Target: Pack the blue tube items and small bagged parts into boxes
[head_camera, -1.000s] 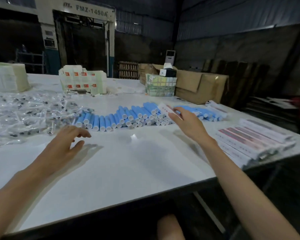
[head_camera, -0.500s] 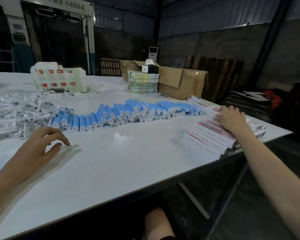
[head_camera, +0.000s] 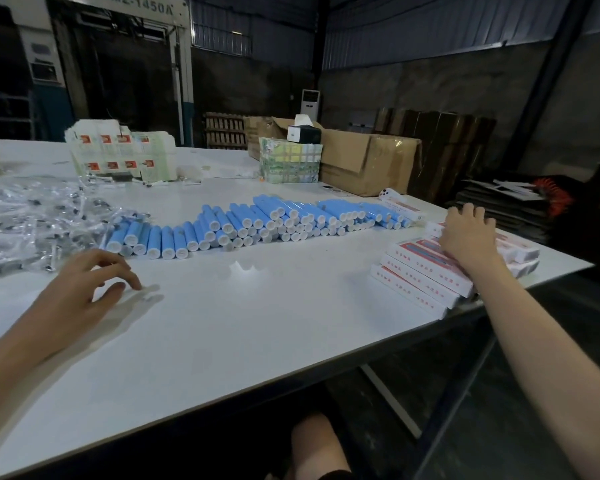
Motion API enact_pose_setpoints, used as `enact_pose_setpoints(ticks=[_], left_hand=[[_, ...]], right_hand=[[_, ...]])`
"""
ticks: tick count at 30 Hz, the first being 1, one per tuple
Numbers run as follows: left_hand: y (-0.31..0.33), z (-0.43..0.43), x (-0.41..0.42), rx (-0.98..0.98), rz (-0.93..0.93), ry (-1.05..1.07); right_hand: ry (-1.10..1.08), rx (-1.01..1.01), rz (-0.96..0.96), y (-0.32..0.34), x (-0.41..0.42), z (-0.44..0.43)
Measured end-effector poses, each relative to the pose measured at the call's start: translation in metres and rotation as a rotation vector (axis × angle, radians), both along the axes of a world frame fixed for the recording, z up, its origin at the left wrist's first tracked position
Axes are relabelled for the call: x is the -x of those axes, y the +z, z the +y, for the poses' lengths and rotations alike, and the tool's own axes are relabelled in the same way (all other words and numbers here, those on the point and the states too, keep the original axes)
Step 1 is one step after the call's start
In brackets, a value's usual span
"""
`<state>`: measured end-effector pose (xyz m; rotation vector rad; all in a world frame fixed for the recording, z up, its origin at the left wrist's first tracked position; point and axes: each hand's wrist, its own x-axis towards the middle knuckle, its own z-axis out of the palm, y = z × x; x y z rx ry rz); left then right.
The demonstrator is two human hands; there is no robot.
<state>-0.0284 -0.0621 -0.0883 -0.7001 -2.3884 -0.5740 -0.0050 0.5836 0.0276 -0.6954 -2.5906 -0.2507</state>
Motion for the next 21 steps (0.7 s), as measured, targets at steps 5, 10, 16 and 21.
enact_pose_setpoints(ticks=[5, 10, 16, 21], left_hand=[[0.003, 0.007, -0.009, -0.035, -0.035, -0.012], [0.011, 0.017, -0.022, -0.086, -0.071, 0.093], [0.021, 0.027, -0.042, -0.069, -0.072, 0.275], [0.028, 0.033, -0.048, 0.081, -0.081, 0.399]], right_hand=[[0.319, -0.008, 0.213, 0.005, 0.030, -0.089], [0.770, 0.261, 0.316, -0.007, 0.051, -0.228], [1.150, 0.579, 0.253, -0.030, 0.053, -0.388], [1.243, 0.821, 0.177, -0.072, 0.046, -0.461]])
